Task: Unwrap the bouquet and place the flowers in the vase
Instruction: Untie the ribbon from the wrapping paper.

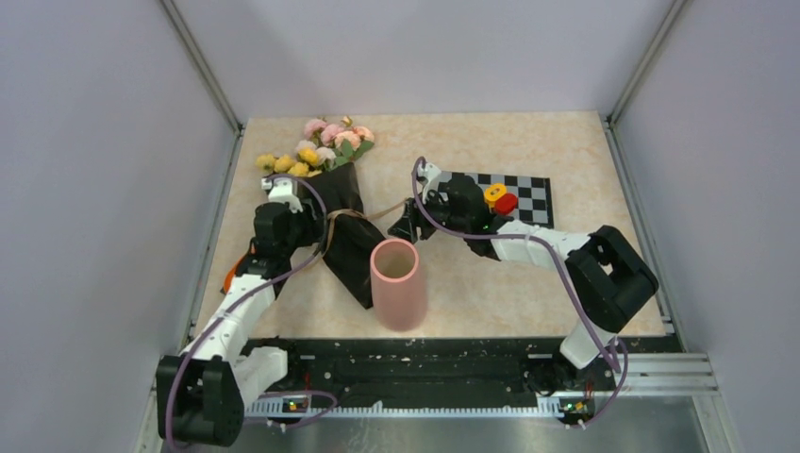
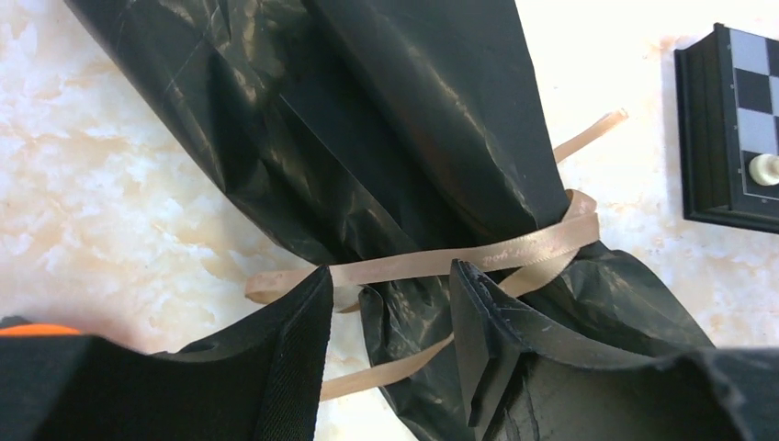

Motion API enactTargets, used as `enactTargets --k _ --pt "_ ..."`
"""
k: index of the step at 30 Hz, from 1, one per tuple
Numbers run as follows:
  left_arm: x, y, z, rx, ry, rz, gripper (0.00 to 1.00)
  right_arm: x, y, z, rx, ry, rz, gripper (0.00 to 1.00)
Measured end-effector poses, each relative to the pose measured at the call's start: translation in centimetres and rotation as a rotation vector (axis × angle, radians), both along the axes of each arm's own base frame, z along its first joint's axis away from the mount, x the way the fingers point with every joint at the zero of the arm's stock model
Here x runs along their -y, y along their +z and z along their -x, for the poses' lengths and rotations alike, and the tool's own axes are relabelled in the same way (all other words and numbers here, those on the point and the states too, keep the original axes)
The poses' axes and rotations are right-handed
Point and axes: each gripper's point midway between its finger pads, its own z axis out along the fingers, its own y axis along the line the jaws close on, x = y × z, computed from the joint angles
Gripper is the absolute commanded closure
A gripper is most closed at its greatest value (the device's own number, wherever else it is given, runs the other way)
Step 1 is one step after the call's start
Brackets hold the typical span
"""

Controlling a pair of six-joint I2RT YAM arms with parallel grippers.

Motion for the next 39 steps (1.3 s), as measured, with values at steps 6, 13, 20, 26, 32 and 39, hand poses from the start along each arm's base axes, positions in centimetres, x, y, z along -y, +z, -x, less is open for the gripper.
enactTargets --k 6,13,20,26,32,39 --pt "0.1 -1.1 -0.8 -0.008 -0.059 -0.073 0.44 0.4 -0.2 0.5 -0.003 0.001 -0.002 0.46" --pt "0.3 -1.8 -1.5 -0.009 -0.117 -0.127 0.39 0.4 0.0 0.5 0.001 0.0 -0.003 0.45" --pt "1.1 -2.1 -1.8 0.002 -0.196 -0.153 0.38 0.4 0.0 0.5 0.002 0.0 -0.002 0.45" --pt "2.0 -1.8 -1.7 0.021 -0.251 -0.141 0.37 0.4 0.0 0.5 0.003 0.0 -0.002 0.45" --pt "2.4 -0.3 -1.5 0.076 -0.271 -0.13 0.35 0.4 0.0 0.5 0.003 0.001 -0.003 0.45" --pt "3.1 -0.5 -1.3 0.071 -0.293 -0.118 0.33 0.4 0.0 0.5 0.003 0.001 -0.003 0.44"
